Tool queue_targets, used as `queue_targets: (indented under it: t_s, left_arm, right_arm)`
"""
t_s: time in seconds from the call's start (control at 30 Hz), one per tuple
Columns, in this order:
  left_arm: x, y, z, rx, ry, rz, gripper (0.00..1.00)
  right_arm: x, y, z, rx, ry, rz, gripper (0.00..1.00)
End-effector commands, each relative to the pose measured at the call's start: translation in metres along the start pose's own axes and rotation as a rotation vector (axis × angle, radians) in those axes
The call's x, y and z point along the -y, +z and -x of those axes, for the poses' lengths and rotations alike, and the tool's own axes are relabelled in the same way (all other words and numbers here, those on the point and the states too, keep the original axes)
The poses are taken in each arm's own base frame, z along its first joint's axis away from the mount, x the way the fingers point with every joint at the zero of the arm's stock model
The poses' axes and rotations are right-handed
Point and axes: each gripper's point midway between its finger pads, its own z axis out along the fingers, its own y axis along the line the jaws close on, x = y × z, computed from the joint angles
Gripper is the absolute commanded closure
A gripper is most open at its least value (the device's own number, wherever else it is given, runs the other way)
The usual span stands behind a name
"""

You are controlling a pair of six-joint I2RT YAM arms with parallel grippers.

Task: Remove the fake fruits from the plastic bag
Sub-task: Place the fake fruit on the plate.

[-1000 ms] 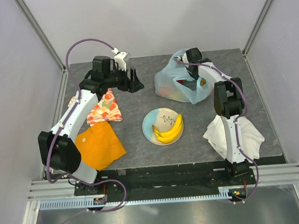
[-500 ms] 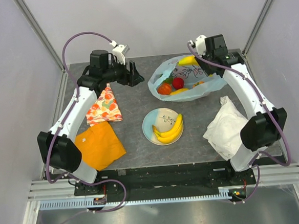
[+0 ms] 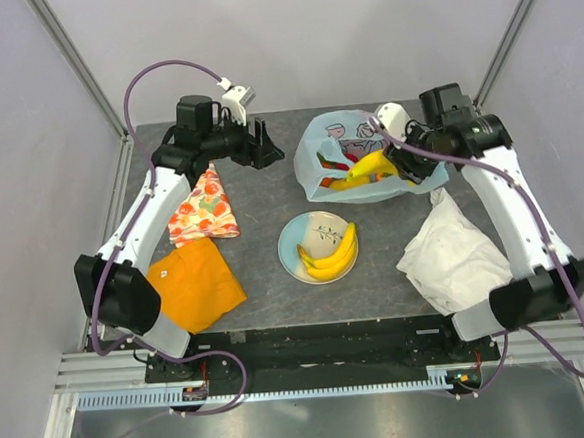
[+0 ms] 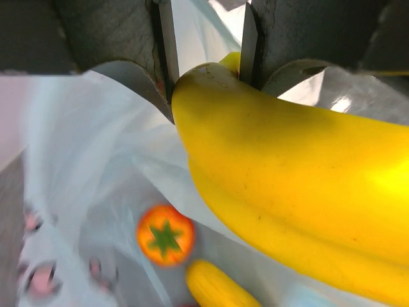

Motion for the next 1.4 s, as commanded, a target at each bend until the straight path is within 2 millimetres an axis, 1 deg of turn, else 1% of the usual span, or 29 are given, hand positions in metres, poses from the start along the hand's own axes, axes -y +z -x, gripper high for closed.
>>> queue_targets:
  t_s: [0.0, 0.03, 0.07, 0.13, 0.23, 0.27, 0.3, 0.33, 0.37, 0.4, 0.47, 0.5, 0.53, 0.6, 0.63, 0.67, 0.73, 0.77, 0.8, 0.83, 0.9, 0.93, 1.0, 1.03, 1.07, 1.1, 1.13, 1.2, 1.37]
  left_arm:
    - [0.013, -0.019, 0.019, 0.05, 0.096, -0.006, 0.22]
    - [0.014, -0.022, 0.019, 0.053, 0.1, -0.001, 0.21]
    - [0.014, -0.023, 0.019, 0.054, 0.102, 0.004, 0.21]
    - [0.015, -0.027, 0.019, 0.059, 0.104, 0.011, 0.21]
    - [0.016, -0.032, 0.019, 0.064, 0.105, 0.021, 0.21]
    - [0.015, -0.036, 0.02, 0.071, 0.109, 0.035, 0.21]
    - [0.015, -0.038, 0.022, 0.074, 0.141, 0.041, 0.21]
    - [0.014, -0.041, 0.022, 0.075, 0.143, 0.051, 0.21]
    - [0.015, -0.046, 0.026, 0.088, 0.151, 0.065, 0.21]
    - [0.016, -0.048, 0.026, 0.091, 0.158, 0.07, 0.21]
    - [0.014, -0.053, 0.028, 0.098, 0.162, 0.091, 0.21]
    - [0.013, -0.057, 0.029, 0.104, 0.165, 0.103, 0.21]
    - [0.011, -0.058, 0.028, 0.106, 0.164, 0.112, 0.21]
    - [0.003, -0.063, 0.029, 0.112, 0.165, 0.165, 0.21]
    - [-0.004, -0.065, 0.029, 0.114, 0.162, 0.2, 0.21]
    - [-0.024, -0.072, 0.033, 0.126, 0.144, 0.319, 0.21]
    - [-0.034, -0.081, 0.038, 0.146, 0.127, 0.367, 0.22]
    - [-0.038, -0.084, 0.039, 0.152, 0.122, 0.389, 0.22]
    - [-0.039, -0.087, 0.041, 0.161, 0.117, 0.399, 0.22]
    - [-0.04, -0.092, 0.044, 0.173, 0.117, 0.407, 0.22]
    - [-0.039, -0.096, 0.044, 0.178, 0.118, 0.41, 0.22]
    - [-0.038, -0.1, 0.045, 0.187, 0.121, 0.412, 0.22]
    - [-0.038, -0.103, 0.042, 0.186, 0.12, 0.409, 0.22]
    - [-0.038, -0.104, 0.042, 0.186, 0.119, 0.407, 0.22]
    - [-0.036, -0.106, 0.041, 0.189, 0.12, 0.401, 0.22]
    - [-0.037, -0.106, 0.039, 0.187, 0.118, 0.399, 0.22]
    - [-0.037, -0.108, 0.038, 0.187, 0.118, 0.399, 0.22]
    - [-0.037, -0.108, 0.035, 0.184, 0.113, 0.394, 0.22]
    - [-0.039, -0.106, 0.029, 0.176, 0.104, 0.379, 0.22]
  right_arm:
    - [-0.095, -0.067, 0.056, 0.28, -0.351, 0.262, 0.89]
    - [-0.107, -0.069, 0.059, 0.283, -0.398, 0.28, 0.89]
    - [-0.128, -0.069, 0.066, 0.287, -0.459, 0.321, 0.89]
    - [-0.14, -0.067, 0.075, 0.293, -0.505, 0.336, 0.89]
    - [-0.151, -0.047, 0.092, 0.295, -0.549, 0.344, 0.91]
    - [-0.141, -0.042, 0.109, 0.31, -0.52, 0.246, 0.92]
    - [-0.132, -0.036, 0.116, 0.311, -0.499, 0.19, 0.93]
    - [-0.113, -0.031, 0.123, 0.303, -0.452, 0.061, 1.0]
    - [-0.088, -0.027, 0.142, 0.343, -0.376, -0.094, 1.0]
    - [-0.068, -0.025, 0.136, 0.29, -0.343, -0.201, 1.0]
    - [-0.065, -0.034, 0.148, 0.344, -0.318, -0.209, 1.0]
    - [-0.086, -0.04, 0.163, 0.439, -0.313, -0.098, 1.0]
    - [-0.102, -0.049, 0.169, 0.502, -0.326, -0.018, 0.98]
    - [-0.15, -0.051, 0.172, 0.542, -0.392, 0.172, 0.96]
    - [-0.179, -0.042, 0.17, 0.537, -0.451, 0.294, 0.95]
    - [-0.22, -0.032, 0.16, 0.491, -0.512, 0.409, 0.95]
    - [-0.243, -0.01, 0.154, 0.445, -0.521, 0.487, 0.95]
    - [-0.247, -0.003, 0.161, 0.459, -0.499, 0.499, 0.95]
    - [-0.251, 0.005, 0.159, 0.446, -0.507, 0.516, 0.96]
    - [-0.257, 0.023, 0.155, 0.409, -0.514, 0.542, 0.96]
    - [-0.262, 0.045, 0.15, 0.361, -0.508, 0.556, 0.96]
    - [-0.267, 0.069, 0.141, 0.297, -0.492, 0.569, 0.97]
    - [-0.257, 0.097, 0.135, 0.201, -0.402, 0.486, 0.99]
    - [-0.256, 0.119, 0.126, 0.138, -0.372, 0.462, 1.0]
    - [-0.25, 0.129, 0.126, 0.123, -0.354, 0.43, 1.0]
    - [-0.236, 0.139, 0.125, 0.093, -0.336, 0.346, 1.0]
    - [-0.232, 0.149, 0.121, 0.071, -0.336, 0.321, 1.0]
    - [-0.215, 0.16, 0.121, 0.052, -0.356, 0.239, 1.0]
    - [-0.187, 0.186, 0.098, -0.064, -0.406, 0.122, 1.0]
